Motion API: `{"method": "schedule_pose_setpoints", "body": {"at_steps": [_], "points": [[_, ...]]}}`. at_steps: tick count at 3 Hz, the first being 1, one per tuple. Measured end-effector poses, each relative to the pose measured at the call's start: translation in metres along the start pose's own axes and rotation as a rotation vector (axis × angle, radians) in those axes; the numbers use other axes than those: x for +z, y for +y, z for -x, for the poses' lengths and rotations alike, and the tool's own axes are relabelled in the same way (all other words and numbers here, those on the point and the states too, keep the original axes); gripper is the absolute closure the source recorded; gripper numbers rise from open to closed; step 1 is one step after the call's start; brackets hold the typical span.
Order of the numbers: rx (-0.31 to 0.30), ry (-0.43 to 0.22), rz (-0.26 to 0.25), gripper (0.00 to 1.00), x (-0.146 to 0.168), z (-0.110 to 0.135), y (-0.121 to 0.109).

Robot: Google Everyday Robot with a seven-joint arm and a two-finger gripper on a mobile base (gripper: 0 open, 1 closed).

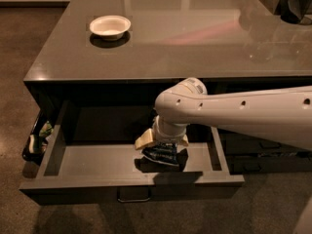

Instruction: Pick blue chip bag from top drawer and place on counter

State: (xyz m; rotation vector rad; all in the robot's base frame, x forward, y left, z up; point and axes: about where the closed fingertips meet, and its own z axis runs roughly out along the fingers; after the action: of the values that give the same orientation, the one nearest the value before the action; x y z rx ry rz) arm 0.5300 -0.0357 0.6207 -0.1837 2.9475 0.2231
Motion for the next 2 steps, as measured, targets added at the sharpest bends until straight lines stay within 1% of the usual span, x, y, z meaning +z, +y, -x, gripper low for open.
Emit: {"method": "schedule_pose_setpoints", "body": {"at_steps": [1, 2], "points": [[-0.032, 0.034, 0.038, 0.0, 0.0444, -0.0031, 0.0283], [-0.032, 0.035, 0.038, 0.0, 0.0447, -0.0032, 0.0284]]}}
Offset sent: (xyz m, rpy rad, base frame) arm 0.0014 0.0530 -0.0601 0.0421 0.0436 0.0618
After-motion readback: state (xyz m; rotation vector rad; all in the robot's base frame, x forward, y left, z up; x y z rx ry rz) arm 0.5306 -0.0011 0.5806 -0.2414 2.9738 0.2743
